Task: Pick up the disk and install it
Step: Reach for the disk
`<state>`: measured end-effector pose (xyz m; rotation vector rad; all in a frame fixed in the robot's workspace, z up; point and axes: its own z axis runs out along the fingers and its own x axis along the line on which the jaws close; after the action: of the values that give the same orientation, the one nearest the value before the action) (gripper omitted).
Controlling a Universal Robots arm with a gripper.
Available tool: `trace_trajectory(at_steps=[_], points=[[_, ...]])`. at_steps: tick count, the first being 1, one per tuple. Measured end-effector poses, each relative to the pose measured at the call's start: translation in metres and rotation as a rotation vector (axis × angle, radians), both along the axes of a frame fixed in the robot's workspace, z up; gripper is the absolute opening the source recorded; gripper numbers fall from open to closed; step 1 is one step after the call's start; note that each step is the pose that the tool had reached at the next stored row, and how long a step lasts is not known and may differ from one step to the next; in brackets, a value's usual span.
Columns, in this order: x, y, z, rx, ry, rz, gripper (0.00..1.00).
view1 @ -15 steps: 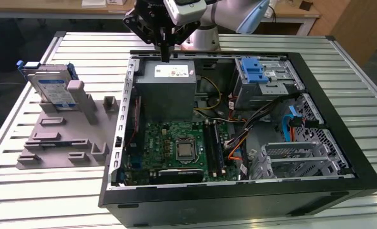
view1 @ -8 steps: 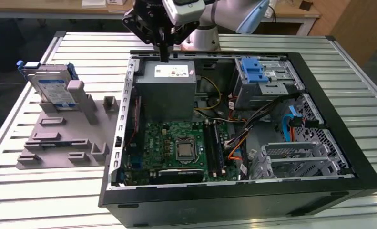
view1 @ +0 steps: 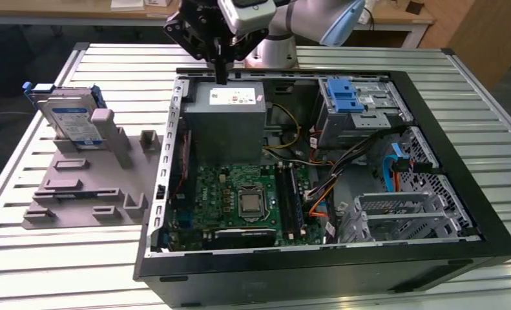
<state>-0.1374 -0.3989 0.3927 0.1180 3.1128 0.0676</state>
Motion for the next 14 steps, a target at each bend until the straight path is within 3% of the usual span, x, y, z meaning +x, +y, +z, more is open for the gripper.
trace_trajectory(at_steps=[14], points=[[-0.0054,0.0000,-0.0008,0.0000,0.0007,0.000,0.11]])
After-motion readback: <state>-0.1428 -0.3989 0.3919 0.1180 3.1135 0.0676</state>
